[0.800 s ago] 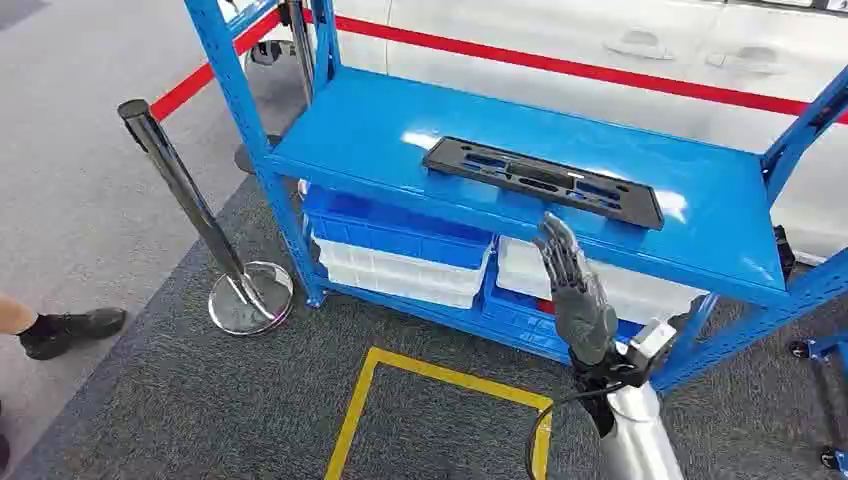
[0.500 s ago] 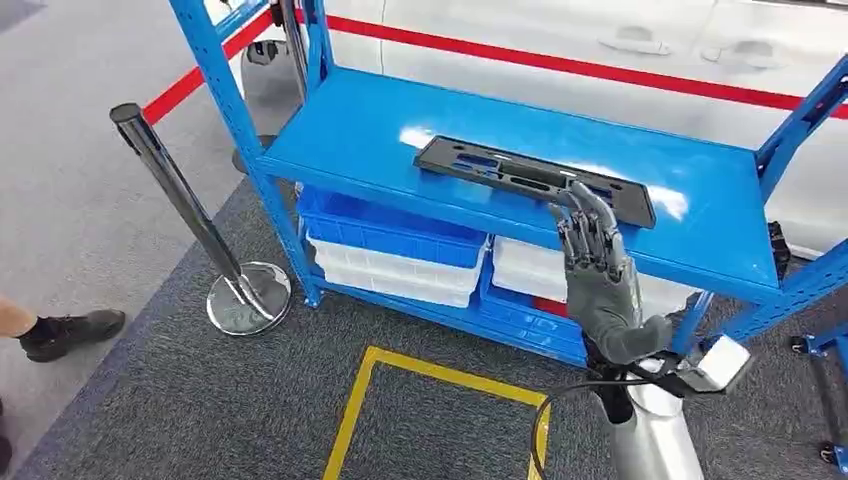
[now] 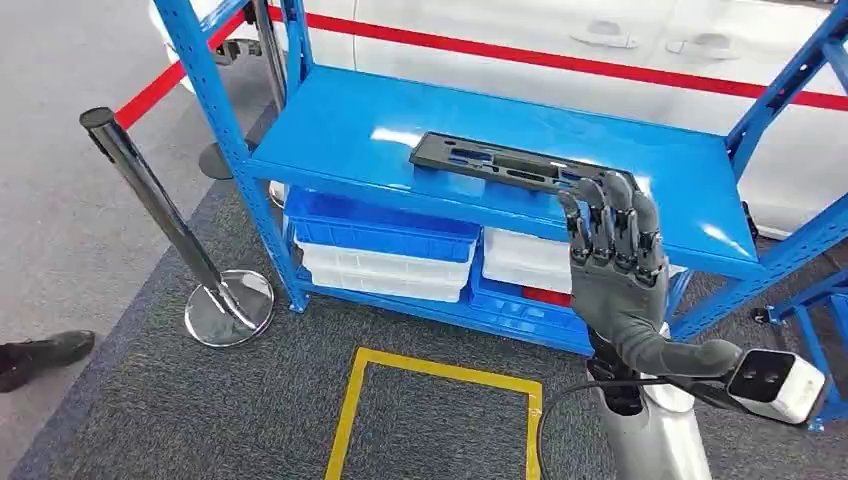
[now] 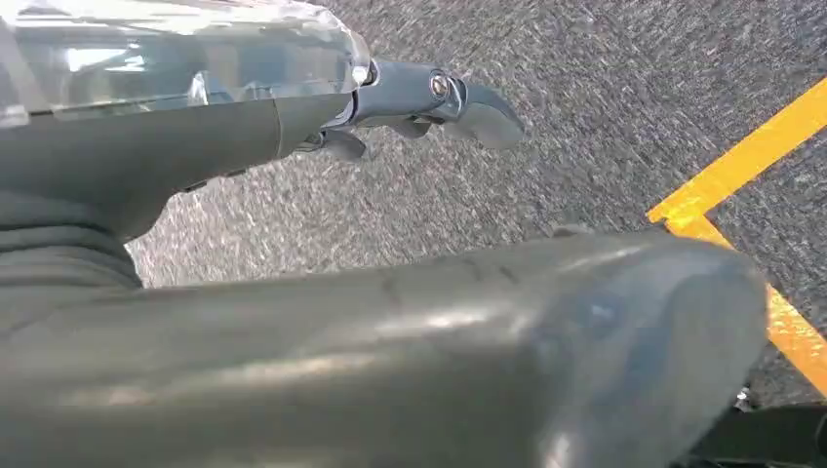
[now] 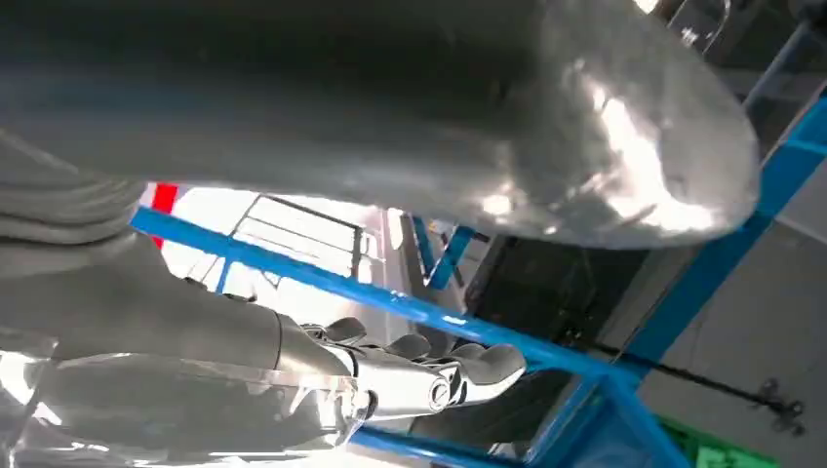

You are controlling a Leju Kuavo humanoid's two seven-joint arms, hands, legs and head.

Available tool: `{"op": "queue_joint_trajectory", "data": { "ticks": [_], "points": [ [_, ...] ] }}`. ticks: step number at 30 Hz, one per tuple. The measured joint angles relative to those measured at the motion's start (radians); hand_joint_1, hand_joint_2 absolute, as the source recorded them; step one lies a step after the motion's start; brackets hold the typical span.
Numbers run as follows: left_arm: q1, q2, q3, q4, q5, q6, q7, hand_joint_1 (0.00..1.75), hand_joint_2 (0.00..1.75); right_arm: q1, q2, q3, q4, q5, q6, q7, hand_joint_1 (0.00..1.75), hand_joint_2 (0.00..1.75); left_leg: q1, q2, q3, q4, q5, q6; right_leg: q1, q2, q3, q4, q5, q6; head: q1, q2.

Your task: Take the parts from the cabinet and place them on the table.

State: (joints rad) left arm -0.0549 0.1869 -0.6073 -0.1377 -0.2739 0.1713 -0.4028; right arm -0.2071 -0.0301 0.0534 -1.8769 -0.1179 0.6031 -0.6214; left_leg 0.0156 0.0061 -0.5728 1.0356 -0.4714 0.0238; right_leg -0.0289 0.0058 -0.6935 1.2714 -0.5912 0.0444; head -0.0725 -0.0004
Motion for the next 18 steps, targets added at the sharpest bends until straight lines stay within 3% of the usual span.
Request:
{"op": "queue_joint_trajectory", "data": {
  "ticks": [1,2,3,4,5,6,7,8,10,11,12,13,14,15,16,17,18],
  "points": [
    [0.000,0.000,0.000,0.001,0.000,-0.001,-0.002,0.00,0.00,0.000,0.000,0.002,0.000,-0.003,0.001,0.000,0.00,0.00,-0.005,0.009,0.000,0.000,-0.001,0.003,0.002,0.000,-0.030,0.060,-0.016,-0.003,0.000,0.000],
    [-0.001,0.000,0.000,0.001,0.000,-0.002,-0.003,0.00,0.00,0.000,-0.001,0.005,0.000,-0.010,0.004,-0.001,0.00,0.00,-0.010,0.017,0.002,0.000,-0.003,0.005,0.006,0.000,-0.039,0.074,-0.007,-0.008,0.000,0.000],
    [-0.001,0.000,0.000,0.001,0.000,-0.003,-0.005,0.00,0.00,-0.001,-0.003,0.008,0.000,-0.015,0.008,-0.002,0.00,0.00,-0.015,0.026,0.005,0.000,-0.004,0.008,0.011,-0.001,-0.022,0.037,0.025,-0.016,0.000,0.000],
    [-0.003,0.000,0.000,0.001,0.000,-0.003,-0.007,0.00,0.00,-0.002,-0.006,0.010,-0.003,-0.017,0.013,-0.002,0.00,0.00,-0.020,0.035,0.009,0.000,-0.006,0.011,0.020,-0.006,0.016,-0.040,0.070,-0.029,0.000,0.000],
    [-0.004,0.000,0.000,0.001,0.000,-0.003,-0.008,0.00,0.00,-0.005,-0.007,0.011,-0.007,-0.018,0.015,-0.002,0.00,0.00,-0.025,0.043,0.015,-0.001,-0.009,0.013,0.031,-0.024,0.066,-0.137,0.116,-0.048,0.000,0.000],
    [-0.004,-0.002,0.000,0.001,0.000,-0.004,-0.008,0.00,0.00,-0.010,-0.008,0.014,-0.011,-0.019,0.015,-0.002,0.00,0.00,-0.026,0.050,0.018,-0.001,-0.011,0.014,0.047,-0.067,0.102,-0.214,0.132,-0.069,0.000,0.000],
    [-0.003,-0.004,0.000,0.001,0.000,-0.004,-0.010,0.00,0.00,-0.016,-0.008,0.017,-0.011,-0.020,0.015,-0.002,0.00,0.00,-0.036,0.059,0.017,0.001,-0.015,0.009,0.054,-0.094,0.111,-0.234,0.120,-0.077,0.000,0.000],
    [-0.003,-0.003,0.000,0.002,0.001,-0.006,-0.011,0.00,0.00,-0.019,-0.008,0.019,-0.012,-0.020,0.014,-0.002,0.00,0.00,-0.031,0.063,0.015,-0.001,-0.015,0.006,0.056,-0.085,0.109,-0.236,0.124,-0.073,0.000,0.000],
    [-0.005,-0.003,0.000,0.002,0.002,-0.016,-0.015,0.00,0.00,-0.018,-0.014,0.023,-0.014,-0.004,-0.011,-0.002,0.00,0.00,-0.029,0.083,0.020,-0.008,-0.016,0.000,0.057,-0.065,0.106,-0.240,0.125,-0.077,0.000,0.000],
    [-0.008,-0.003,0.000,0.002,0.002,-0.019,-0.018,0.00,0.00,-0.018,-0.018,0.025,-0.018,0.002,-0.024,-0.002,0.00,0.00,-0.035,0.087,0.027,-0.010,-0.021,-0.007,0.046,-0.055,0.118,-0.260,0.130,-0.076,0.000,0.000],
    [-0.007,-0.003,-0.001,0.002,-0.002,-0.022,-0.019,0.00,0.00,-0.016,-0.018,0.031,-0.020,0.006,-0.029,-0.002,0.00,0.00,-0.030,0.057,0.024,0.006,-0.025,-0.011,0.041,-0.053,0.129,-0.274,0.136,-0.072,0.000,0.000],
    [-0.007,-0.003,-0.001,0.002,0.001,-0.024,-0.021,0.00,0.00,-0.019,-0.020,0.035,-0.024,0.006,-0.032,-0.002,0.00,0.00,-0.026,0.022,0.004,0.047,-0.046,-0.019,0.037,-0.049,0.135,-0.279,0.136,-0.075,0.000,0.000],
    [-0.007,-0.002,-0.001,0.002,0.001,-0.027,-0.023,0.00,0.00,-0.020,-0.023,0.037,-0.025,0.006,-0.037,-0.002,0.00,0.00,-0.021,0.007,-0.037,0.125,-0.084,-0.025,0.035,-0.044,0.137,-0.278,0.135,-0.077,0.000,0.000],
    [-0.005,-0.002,-0.001,0.005,0.001,-0.030,-0.022,0.00,0.00,-0.016,-0.023,0.041,-0.025,0.007,-0.039,-0.002,0.00,0.00,-0.016,0.003,-0.081,0.208,-0.118,-0.032,0.034,-0.038,0.139,-0.278,0.131,-0.078,0.000,0.000],
    [-0.002,0.000,-0.001,0.005,0.001,-0.031,-0.022,0.00,0.00,-0.014,-0.023,0.043,-0.025,0.007,-0.040,-0.002,0.00,0.00,-0.011,0.003,-0.119,0.272,-0.134,-0.039,0.033,-0.030,0.141,-0.277,0.129,-0.077,0.000,0.000],
    [-0.001,0.000,-0.002,0.005,0.000,-0.032,-0.023,0.00,0.00,-0.012,-0.024,0.043,-0.025,0.007,-0.040,-0.002,0.00,0.00,-0.006,0.003,-0.139,0.296,-0.127,-0.045,0.031,-0.023,0.145,-0.276,0.126,-0.074,0.000,0.000],
    [0.001,0.001,-0.002,0.006,-0.001,-0.034,-0.023,0.00,0.00,-0.009,-0.025,0.045,-0.025,0.007,-0.040,-0.002,0.00,0.00,0.000,0.003,-0.135,0.274,-0.095,-0.051,0.027,-0.017,0.152,-0.275,0.120,-0.069,0.000,0.000]
  ]
}}
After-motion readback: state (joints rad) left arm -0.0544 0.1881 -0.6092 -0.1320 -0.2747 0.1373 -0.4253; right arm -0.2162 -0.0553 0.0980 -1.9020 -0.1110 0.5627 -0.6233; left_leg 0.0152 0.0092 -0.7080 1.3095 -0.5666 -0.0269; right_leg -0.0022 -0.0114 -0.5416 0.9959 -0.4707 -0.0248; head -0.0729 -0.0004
